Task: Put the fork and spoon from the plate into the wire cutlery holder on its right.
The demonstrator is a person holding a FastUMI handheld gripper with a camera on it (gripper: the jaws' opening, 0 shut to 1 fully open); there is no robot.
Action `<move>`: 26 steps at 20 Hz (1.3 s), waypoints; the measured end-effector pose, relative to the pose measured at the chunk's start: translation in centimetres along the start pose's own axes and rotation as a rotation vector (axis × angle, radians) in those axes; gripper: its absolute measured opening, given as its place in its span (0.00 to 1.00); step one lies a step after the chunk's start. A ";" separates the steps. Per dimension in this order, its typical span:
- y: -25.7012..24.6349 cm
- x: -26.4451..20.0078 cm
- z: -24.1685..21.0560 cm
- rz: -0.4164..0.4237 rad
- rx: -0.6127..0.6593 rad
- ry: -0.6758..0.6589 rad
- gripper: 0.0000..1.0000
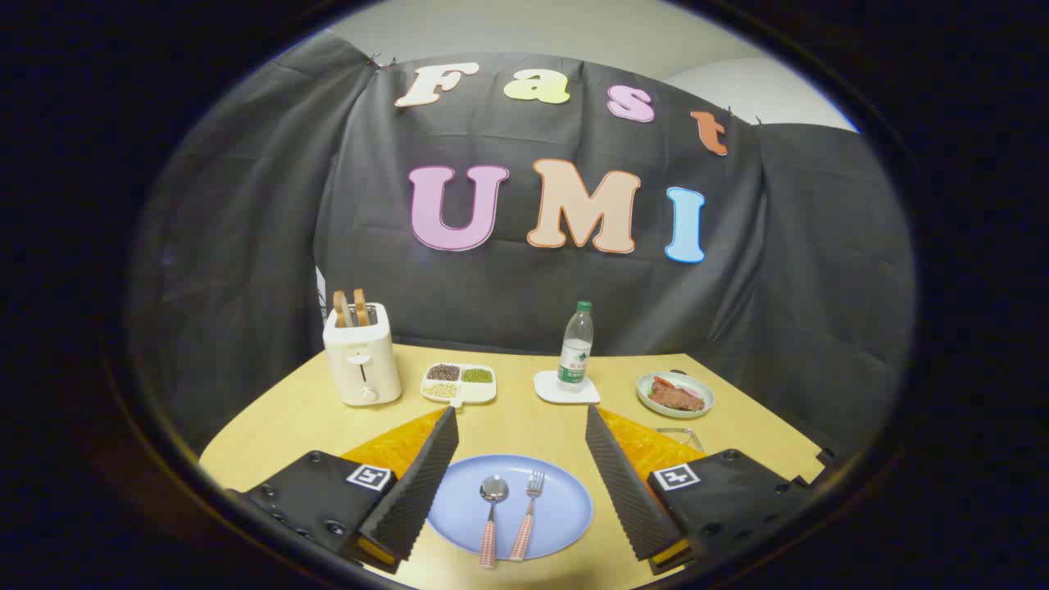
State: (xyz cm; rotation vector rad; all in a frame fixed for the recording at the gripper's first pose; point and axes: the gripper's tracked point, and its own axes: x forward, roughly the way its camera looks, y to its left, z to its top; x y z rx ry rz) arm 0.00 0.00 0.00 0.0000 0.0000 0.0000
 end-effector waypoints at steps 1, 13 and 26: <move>-0.3 0.1 -0.5 -0.007 -0.001 0.008 0.99; -2.0 1.0 -4.1 -0.061 -0.002 0.085 0.99; -2.1 2.8 -15.8 -0.126 0.002 0.332 0.99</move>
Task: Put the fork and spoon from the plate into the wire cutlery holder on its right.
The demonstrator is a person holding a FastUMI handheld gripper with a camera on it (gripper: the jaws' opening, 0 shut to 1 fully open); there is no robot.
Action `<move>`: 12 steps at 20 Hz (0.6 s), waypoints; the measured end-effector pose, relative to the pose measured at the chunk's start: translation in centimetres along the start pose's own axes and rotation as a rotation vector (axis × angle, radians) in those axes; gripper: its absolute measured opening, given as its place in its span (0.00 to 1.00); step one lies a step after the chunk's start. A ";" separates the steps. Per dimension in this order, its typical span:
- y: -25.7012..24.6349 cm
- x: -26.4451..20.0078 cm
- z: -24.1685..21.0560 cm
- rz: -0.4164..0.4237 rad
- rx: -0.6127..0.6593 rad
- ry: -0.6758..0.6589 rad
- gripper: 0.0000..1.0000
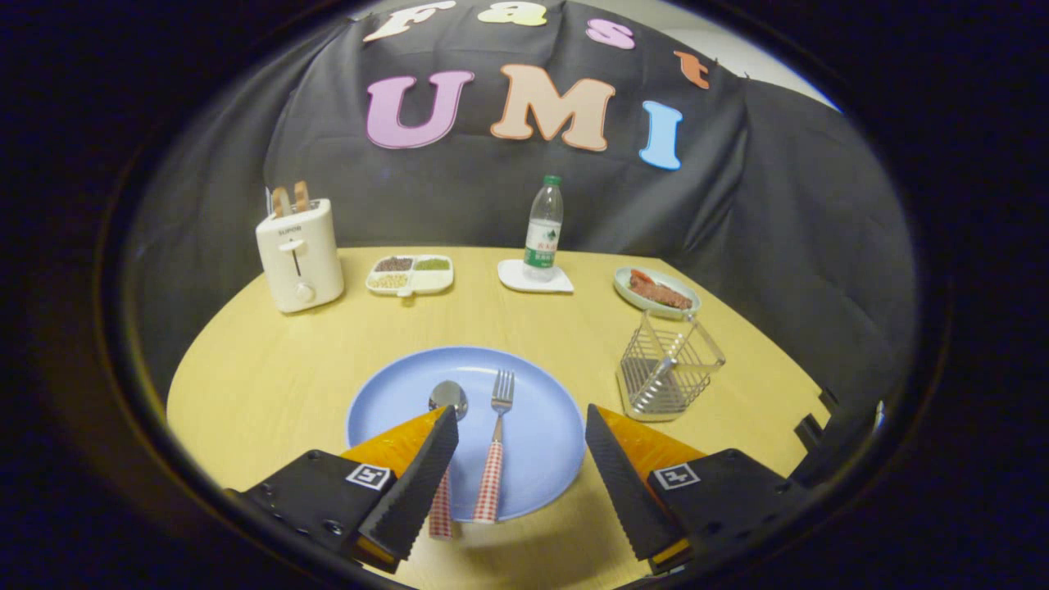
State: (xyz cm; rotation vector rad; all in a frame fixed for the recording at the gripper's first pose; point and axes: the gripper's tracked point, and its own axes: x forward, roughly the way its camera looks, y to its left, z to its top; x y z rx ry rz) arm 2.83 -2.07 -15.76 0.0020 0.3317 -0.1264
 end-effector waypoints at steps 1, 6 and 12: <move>0.1 0.3 -0.7 0.001 -0.001 0.019 0.99; 0.3 1.6 -3.0 0.008 0.016 0.072 0.98; 0.3 3.3 -3.9 0.019 0.015 0.129 0.90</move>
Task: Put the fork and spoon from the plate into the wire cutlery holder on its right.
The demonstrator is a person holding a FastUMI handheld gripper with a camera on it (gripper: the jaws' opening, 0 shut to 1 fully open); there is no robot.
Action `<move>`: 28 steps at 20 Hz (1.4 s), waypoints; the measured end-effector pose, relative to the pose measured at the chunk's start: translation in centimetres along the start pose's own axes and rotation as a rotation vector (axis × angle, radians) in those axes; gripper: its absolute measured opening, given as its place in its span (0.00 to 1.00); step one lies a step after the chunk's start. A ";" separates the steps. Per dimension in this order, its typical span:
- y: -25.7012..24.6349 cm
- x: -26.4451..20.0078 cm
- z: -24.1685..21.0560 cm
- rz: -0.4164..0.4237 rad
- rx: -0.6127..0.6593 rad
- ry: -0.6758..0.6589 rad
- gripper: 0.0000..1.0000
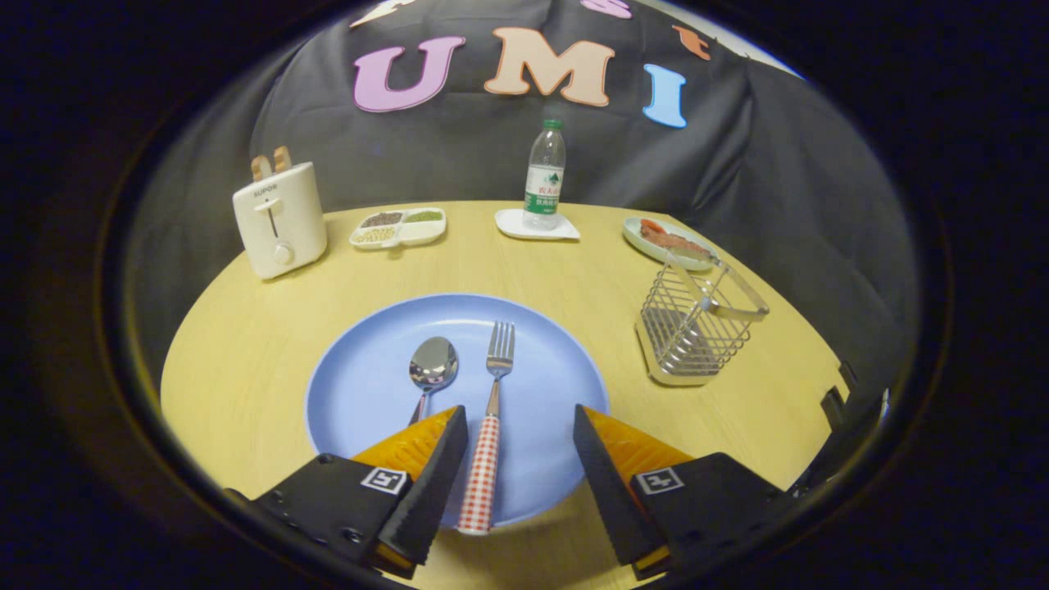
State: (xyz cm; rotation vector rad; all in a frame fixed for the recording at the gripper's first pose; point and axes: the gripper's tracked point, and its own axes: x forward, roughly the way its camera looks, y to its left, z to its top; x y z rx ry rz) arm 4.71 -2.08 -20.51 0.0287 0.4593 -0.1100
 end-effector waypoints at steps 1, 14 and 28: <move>0.2 0.3 -0.1 0.005 -0.007 0.004 0.87; 2.8 1.1 -0.8 0.088 0.083 0.081 0.32; 0.6 -1.1 1.3 -0.051 0.192 0.137 0.05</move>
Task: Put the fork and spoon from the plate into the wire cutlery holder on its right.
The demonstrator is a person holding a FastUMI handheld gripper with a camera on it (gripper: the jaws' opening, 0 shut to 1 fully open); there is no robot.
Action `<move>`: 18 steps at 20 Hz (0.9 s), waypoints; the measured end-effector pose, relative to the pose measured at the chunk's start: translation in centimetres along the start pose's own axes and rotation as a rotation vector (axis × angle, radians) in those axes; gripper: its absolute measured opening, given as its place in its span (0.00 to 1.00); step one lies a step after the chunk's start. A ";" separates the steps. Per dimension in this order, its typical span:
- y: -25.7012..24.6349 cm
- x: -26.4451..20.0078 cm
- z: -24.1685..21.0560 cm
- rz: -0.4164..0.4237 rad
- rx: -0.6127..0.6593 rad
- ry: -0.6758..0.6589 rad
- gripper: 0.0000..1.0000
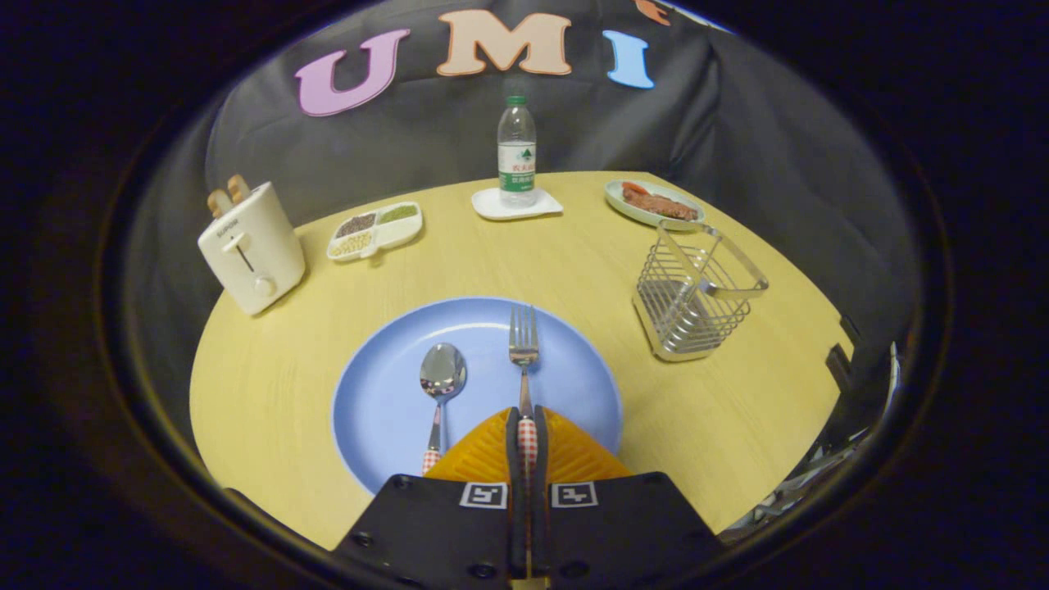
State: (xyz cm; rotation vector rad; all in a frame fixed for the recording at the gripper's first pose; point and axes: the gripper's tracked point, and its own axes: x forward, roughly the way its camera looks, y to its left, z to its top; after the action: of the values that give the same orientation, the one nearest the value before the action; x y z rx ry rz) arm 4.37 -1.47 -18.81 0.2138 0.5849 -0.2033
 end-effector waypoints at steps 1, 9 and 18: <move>0.0 -0.5 0.4 -0.004 0.017 0.006 0.05; -1.9 -4.0 2.7 -0.122 -0.057 0.125 0.05; -5.4 -8.2 9.6 -0.214 0.109 0.370 0.06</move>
State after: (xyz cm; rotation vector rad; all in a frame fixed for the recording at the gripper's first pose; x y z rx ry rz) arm 1.30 -8.04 -7.15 0.2978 0.9670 -0.4086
